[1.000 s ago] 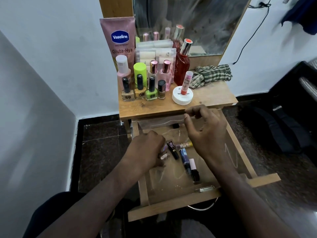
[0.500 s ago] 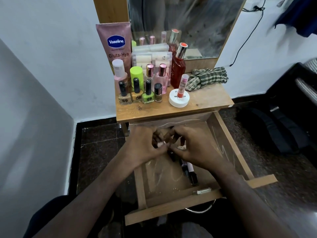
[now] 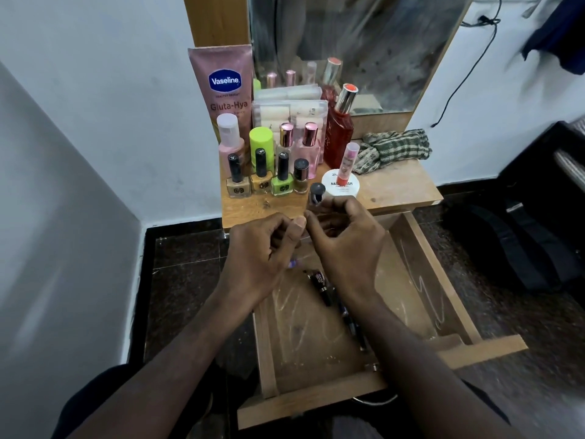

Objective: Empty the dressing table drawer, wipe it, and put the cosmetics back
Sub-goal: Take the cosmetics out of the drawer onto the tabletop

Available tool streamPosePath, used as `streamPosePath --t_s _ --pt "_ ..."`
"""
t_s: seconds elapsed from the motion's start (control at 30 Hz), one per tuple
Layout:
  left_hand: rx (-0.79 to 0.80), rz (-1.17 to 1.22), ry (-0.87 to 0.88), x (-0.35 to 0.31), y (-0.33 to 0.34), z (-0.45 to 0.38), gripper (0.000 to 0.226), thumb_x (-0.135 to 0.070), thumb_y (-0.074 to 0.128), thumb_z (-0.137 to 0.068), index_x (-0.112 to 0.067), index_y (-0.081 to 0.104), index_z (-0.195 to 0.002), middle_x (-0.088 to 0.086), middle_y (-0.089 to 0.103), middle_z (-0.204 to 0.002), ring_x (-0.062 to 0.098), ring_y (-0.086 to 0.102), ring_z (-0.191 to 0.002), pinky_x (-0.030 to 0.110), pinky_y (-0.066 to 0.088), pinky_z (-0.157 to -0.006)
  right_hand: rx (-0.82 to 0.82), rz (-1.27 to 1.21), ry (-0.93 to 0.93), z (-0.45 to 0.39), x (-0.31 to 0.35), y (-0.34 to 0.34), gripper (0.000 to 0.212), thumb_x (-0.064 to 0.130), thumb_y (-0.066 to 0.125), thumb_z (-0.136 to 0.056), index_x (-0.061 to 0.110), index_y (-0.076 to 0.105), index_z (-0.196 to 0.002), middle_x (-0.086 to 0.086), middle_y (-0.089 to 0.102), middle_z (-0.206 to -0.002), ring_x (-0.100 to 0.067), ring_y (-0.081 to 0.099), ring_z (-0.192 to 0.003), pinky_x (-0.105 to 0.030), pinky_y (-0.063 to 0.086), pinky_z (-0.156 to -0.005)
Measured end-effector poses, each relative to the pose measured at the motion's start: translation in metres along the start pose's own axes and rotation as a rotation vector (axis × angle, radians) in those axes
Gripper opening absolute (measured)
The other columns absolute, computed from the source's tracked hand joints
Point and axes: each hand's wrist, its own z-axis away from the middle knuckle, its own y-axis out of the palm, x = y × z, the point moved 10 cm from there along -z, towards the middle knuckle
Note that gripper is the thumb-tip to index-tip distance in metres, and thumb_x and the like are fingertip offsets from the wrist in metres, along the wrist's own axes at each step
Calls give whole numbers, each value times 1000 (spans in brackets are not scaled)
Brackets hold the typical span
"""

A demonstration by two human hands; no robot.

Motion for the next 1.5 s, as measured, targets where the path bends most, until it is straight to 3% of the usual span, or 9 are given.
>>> streamPosePath --t_s 0.13,0.43,0.6,0.77,0.93,1.03,1.13,1.3,1.5 --pt "6 -83 39 6 2 0 37 -46 56 -106 -19 76 -91 -13 73 -75 1 70 -68 22 55 -57 -78 104 6 -5 -4 6 28 38 83 -87 21 71 -105 10 76 -100 -4 72 -88 -32 62 -78" --pt "40 -208 58 9 7 2 30 -47 61 -103 -23 76 -91 -15 70 -75 0 65 -65 32 57 -57 -183 339 118 -5 -1 -1 17 48 78 -89 31 75 -91 16 73 -90 -2 66 -81 -28 55 -64" --pt "259 -431 66 15 27 6 24 -50 61 -101 -31 75 -106 -12 75 -93 1 67 -77 28 59 -66 -175 325 103 -7 -2 -1 17 49 79 -88 33 74 -86 17 73 -86 -1 66 -79 -33 58 -64" --pt "513 -750 152 14 55 20 37 -65 64 -92 -40 65 -119 -13 71 -108 9 68 -96 29 47 -68 -9 323 -45 3 4 -29 17 40 84 -85 29 73 -79 17 71 -80 -1 66 -72 -31 55 -63" --pt "553 -909 189 9 66 34 59 -89 66 -71 -36 64 -96 -14 65 -94 11 61 -85 31 39 -68 366 520 175 6 -64 -57 19 33 88 -82 32 71 -75 18 71 -74 2 67 -66 -29 59 -68" --pt "659 -982 169 9 82 48 64 -89 71 -65 -32 66 -95 -9 67 -96 14 63 -86 32 39 -70 509 698 229 9 -87 -58 22 38 88 -81 34 68 -73 15 68 -73 -5 65 -73 -27 51 -64" --pt "721 -979 176 6 92 57 61 -81 73 -71 -28 68 -101 -5 68 -102 19 67 -91 33 38 -70 655 719 292 19 -99 -48 25 44 87 -81 36 66 -70 16 66 -71 0 61 -71 -25 48 -60" --pt "708 -917 211 6 96 59 41 -65 63 -89 -27 69 -103 -3 70 -104 23 70 -95 32 42 -70 798 740 369 33 -109 -43 17 44 83 -84 33 72 -78 13 71 -78 -6 67 -79 -39 61 -79" --pt "582 -377 -8 20 79 34 14 -48 71 -96 -44 58 -99 -17 71 -92 -7 66 -78 16 54 -65 645 679 255 18 -102 -46 12 37 82 -88 33 77 -98 15 69 -89 -8 67 -90 -37 60 -81"
